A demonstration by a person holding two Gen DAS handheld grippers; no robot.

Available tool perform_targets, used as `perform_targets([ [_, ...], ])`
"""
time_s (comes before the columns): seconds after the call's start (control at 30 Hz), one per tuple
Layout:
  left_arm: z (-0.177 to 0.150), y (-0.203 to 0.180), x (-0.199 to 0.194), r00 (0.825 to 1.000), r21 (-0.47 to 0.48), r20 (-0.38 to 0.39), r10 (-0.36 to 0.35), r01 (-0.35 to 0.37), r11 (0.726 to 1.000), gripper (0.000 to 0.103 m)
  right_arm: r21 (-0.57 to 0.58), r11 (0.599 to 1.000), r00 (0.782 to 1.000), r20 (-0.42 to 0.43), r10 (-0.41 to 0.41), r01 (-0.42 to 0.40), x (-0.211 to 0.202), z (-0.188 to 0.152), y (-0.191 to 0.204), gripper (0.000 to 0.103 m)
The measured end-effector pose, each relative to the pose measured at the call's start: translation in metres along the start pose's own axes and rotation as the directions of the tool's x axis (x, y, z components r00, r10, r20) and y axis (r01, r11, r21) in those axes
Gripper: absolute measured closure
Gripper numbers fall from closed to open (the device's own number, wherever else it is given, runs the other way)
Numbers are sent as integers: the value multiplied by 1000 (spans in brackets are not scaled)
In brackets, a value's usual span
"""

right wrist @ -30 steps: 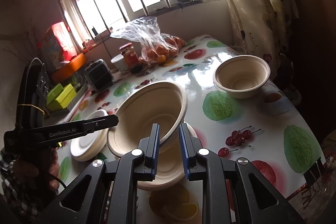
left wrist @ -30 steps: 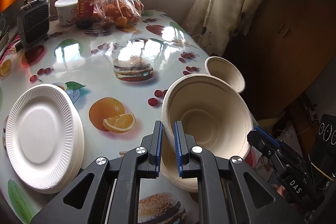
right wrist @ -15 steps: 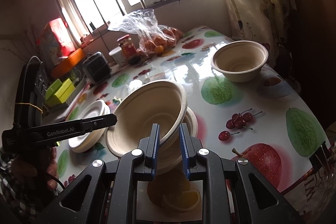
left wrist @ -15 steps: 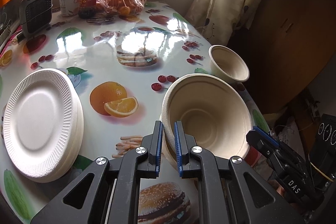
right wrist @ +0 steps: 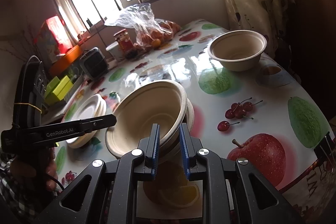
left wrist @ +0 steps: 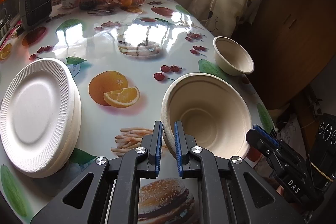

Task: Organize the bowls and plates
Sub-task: 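Carry the held beige bowls toward the other bowls with both tools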

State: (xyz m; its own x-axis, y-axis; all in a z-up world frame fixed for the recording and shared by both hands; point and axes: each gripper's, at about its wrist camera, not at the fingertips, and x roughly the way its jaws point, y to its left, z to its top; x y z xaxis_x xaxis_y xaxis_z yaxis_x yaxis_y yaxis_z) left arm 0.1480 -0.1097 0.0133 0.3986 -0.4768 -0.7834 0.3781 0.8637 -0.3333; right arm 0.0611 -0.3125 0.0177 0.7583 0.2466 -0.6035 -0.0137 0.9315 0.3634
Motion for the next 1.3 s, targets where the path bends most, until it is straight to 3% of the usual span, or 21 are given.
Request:
perform_targets([
  [1.3, -4, 1, 9, 1000, -10, -23, 8, -9, 1000, 90, 4, 1000, 1000, -11, -9, 9, 5, -3, -2, 84],
])
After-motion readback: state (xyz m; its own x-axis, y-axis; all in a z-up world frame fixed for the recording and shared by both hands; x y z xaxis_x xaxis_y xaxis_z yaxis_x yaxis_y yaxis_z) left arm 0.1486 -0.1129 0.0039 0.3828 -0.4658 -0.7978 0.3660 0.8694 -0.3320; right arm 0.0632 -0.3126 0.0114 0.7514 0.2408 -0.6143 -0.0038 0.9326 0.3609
